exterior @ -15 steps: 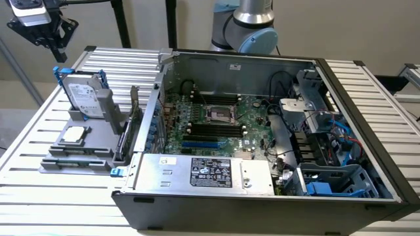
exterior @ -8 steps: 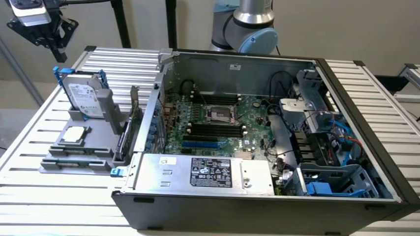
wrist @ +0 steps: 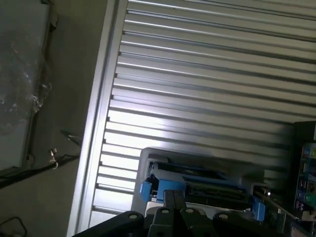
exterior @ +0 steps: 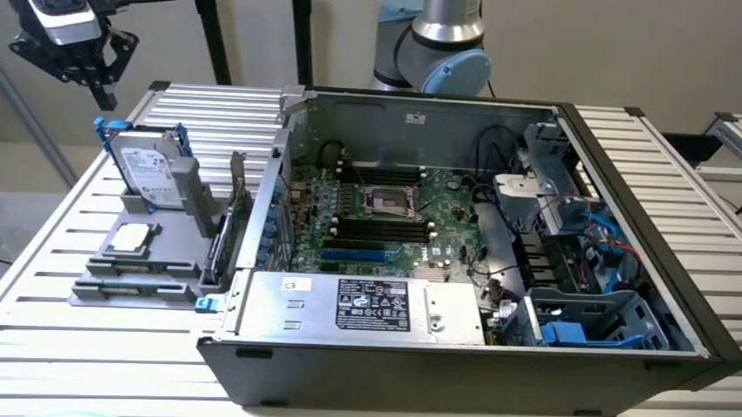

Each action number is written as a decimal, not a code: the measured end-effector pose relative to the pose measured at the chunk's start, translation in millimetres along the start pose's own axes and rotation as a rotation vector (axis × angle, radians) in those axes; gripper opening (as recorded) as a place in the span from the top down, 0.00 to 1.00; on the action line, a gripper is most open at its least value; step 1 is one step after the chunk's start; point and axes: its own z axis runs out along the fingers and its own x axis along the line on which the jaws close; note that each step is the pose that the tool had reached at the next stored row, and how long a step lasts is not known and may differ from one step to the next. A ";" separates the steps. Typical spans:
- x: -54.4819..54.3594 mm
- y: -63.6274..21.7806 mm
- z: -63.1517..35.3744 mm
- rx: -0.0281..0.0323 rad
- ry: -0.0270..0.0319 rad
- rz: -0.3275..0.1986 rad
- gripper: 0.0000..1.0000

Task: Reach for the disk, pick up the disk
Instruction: 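Pick up the disk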

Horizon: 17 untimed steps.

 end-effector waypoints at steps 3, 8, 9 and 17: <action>0.0 0.0 0.0 0.0000 0.0021 -0.055 0.89; 0.0 0.0 0.1 0.0000 0.0055 -0.146 0.89; 0.0 0.0 0.1 0.0000 0.0063 -0.165 0.89; 0.0 0.0 0.1 0.0000 0.0119 -0.310 0.89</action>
